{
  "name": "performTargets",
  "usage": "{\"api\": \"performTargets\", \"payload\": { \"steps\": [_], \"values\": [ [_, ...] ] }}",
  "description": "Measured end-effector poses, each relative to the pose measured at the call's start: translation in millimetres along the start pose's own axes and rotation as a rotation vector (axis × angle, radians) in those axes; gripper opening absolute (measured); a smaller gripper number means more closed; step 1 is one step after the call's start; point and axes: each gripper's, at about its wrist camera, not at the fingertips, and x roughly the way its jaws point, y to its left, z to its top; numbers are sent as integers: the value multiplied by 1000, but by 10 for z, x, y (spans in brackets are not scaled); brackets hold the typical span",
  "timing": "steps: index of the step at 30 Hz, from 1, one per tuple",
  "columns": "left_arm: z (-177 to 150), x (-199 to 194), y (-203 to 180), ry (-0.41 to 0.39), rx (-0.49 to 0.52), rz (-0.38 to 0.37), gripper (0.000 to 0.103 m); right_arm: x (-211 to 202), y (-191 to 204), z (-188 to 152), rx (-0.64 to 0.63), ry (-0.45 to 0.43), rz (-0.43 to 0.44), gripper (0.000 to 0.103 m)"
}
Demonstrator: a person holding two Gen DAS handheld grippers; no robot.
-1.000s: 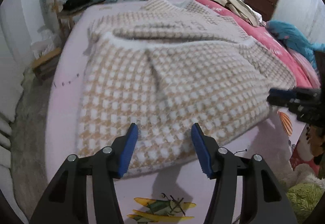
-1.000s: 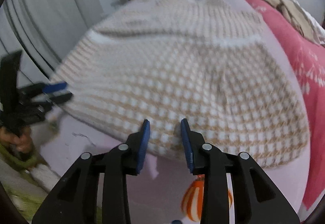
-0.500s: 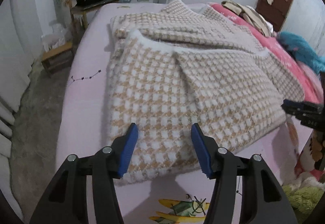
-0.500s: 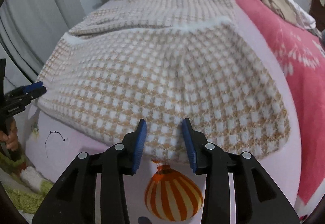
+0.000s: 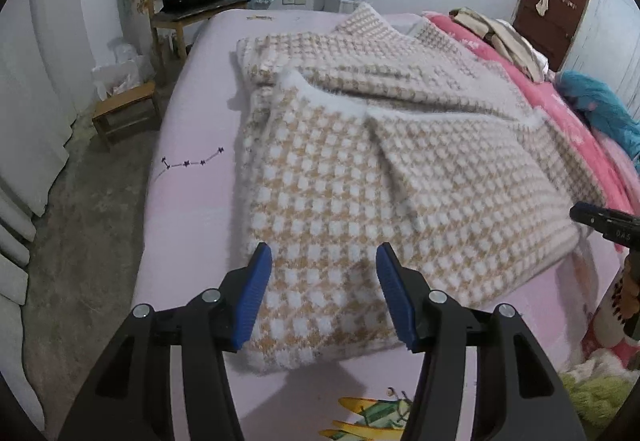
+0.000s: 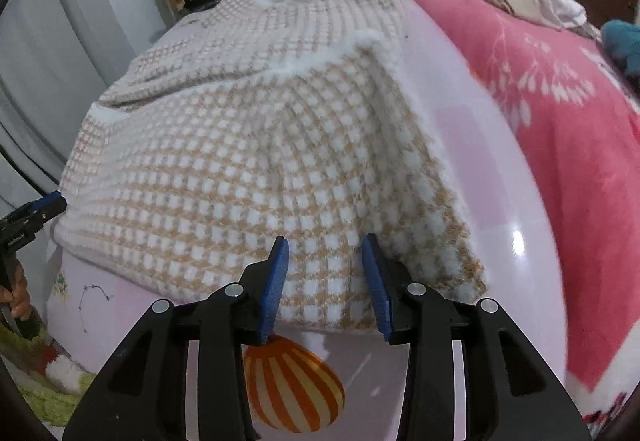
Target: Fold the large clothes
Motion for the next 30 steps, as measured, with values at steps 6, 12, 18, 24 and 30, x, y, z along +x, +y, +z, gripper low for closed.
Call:
{"api": "performTargets", "payload": {
  "steps": [6,12,18,24,30],
  "values": [
    [245,-21,-11,-62,-10,-1,54,-84,34,305,19,-91,32,37],
    [546,281,-141,-55,4,38,54,176,135,688,-1,-116,30,37],
    [598,587,-61,30,-53,53,53,526,3,720,53,-25,4,37],
    [709,425,-127,-33,-52,7,53,359,79,906,52,-50,62,47],
    [787,450,-428,-26,9,-60,53,338,330,1024,13,-51,119,47]
  ]
}}
